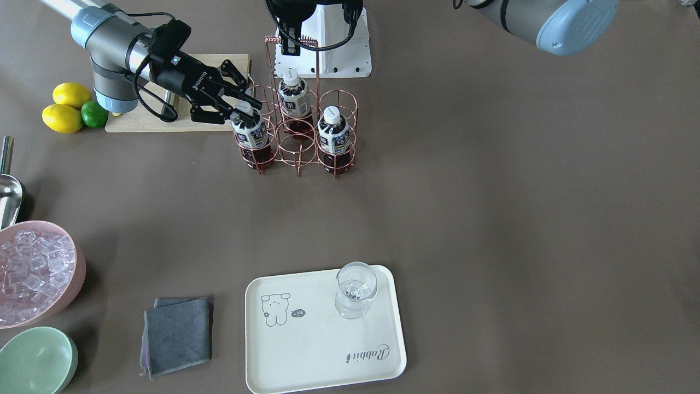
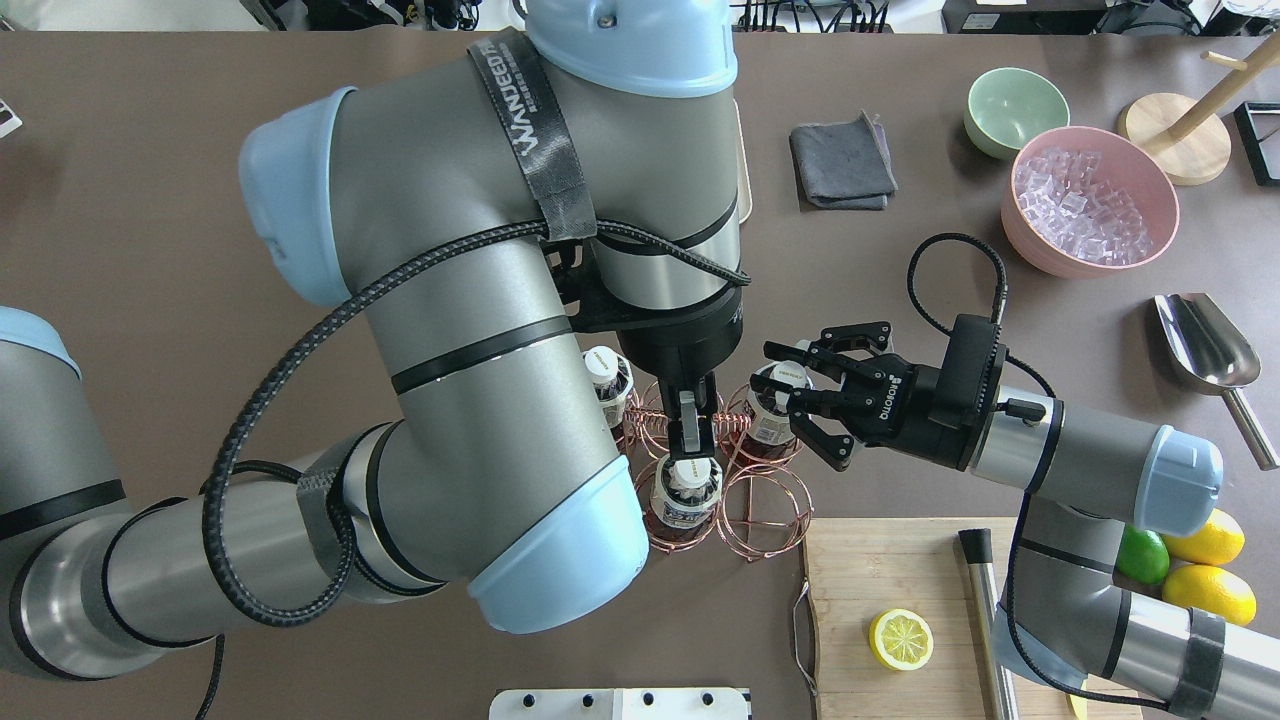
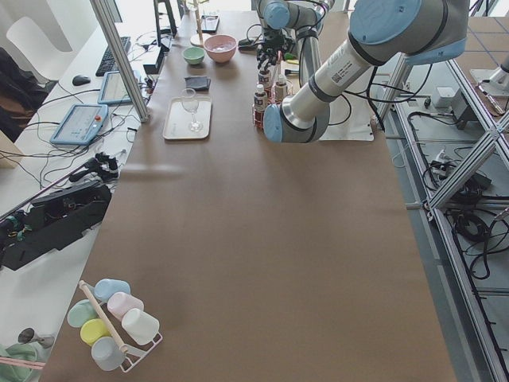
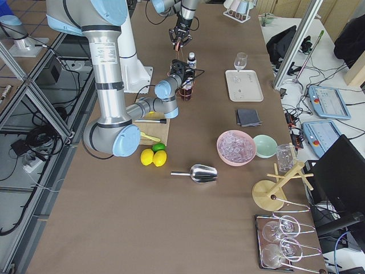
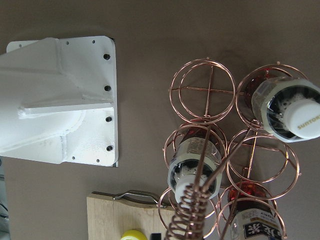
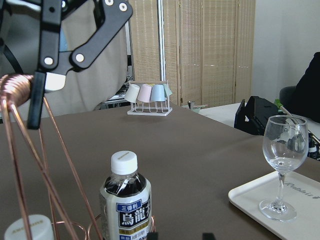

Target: Take tea from basket to plate

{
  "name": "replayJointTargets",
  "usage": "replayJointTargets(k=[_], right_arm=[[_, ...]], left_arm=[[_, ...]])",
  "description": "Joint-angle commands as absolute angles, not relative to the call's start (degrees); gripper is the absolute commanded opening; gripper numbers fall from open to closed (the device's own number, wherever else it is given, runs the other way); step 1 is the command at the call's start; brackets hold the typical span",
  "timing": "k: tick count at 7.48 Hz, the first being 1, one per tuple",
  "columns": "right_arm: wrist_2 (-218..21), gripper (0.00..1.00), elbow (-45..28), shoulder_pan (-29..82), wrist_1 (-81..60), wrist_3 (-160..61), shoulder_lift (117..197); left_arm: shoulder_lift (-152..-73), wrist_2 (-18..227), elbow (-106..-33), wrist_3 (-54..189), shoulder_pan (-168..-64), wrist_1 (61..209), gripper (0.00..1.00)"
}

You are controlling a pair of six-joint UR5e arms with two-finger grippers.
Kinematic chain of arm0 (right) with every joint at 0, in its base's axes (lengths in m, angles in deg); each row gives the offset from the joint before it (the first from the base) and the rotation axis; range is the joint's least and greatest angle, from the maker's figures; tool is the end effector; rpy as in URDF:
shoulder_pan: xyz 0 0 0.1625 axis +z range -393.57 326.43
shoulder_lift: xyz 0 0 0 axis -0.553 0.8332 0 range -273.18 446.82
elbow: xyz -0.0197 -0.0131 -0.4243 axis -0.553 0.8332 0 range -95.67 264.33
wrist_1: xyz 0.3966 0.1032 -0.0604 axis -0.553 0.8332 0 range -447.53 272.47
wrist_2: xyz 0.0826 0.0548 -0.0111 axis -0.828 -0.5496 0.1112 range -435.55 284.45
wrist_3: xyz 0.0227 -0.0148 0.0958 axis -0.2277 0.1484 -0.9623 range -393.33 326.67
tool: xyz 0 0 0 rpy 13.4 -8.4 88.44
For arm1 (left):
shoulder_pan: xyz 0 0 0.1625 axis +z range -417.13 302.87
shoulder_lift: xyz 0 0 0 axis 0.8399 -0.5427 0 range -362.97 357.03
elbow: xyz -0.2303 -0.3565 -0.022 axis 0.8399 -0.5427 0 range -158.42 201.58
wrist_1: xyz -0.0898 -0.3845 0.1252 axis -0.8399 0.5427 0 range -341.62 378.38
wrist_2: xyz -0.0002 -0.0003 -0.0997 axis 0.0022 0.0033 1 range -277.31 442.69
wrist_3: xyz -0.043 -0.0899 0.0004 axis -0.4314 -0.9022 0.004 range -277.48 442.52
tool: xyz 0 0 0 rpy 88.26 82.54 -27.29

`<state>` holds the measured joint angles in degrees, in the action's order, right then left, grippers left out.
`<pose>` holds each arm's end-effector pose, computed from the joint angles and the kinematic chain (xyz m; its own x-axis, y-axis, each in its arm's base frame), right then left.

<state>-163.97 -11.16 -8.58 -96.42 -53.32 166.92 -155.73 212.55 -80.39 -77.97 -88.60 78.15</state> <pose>-0.3965 -0.3349 0.3453 0.2910 -0.9008 0.3222 -0.5023 0.1427 0.8528 0.4805 -0.3755 -0.0366 0.1868 -0.9625 0.1967 0.5795 -0.0537 -0.8132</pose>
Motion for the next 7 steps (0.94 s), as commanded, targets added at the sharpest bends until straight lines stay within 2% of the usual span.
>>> replayJointTargets(k=[1,4,7], right_arm=[[-163.96,0.0,-14.61,-8.0,-93.62,-53.28,167.5],[-166.67,0.0,-29.09,-4.41,-75.29,-53.46,168.29],[-180.88,0.0,-38.26,6.29,-60.05,-59.14,167.5]], left_arm=[[-155.72,212.5,-80.46,-77.97,-88.6,78.15,0.0],[-155.72,212.59,-80.46,-77.97,-88.6,78.15,0.0],[-155.72,212.59,-80.46,-77.97,-88.6,78.15,0.0]])
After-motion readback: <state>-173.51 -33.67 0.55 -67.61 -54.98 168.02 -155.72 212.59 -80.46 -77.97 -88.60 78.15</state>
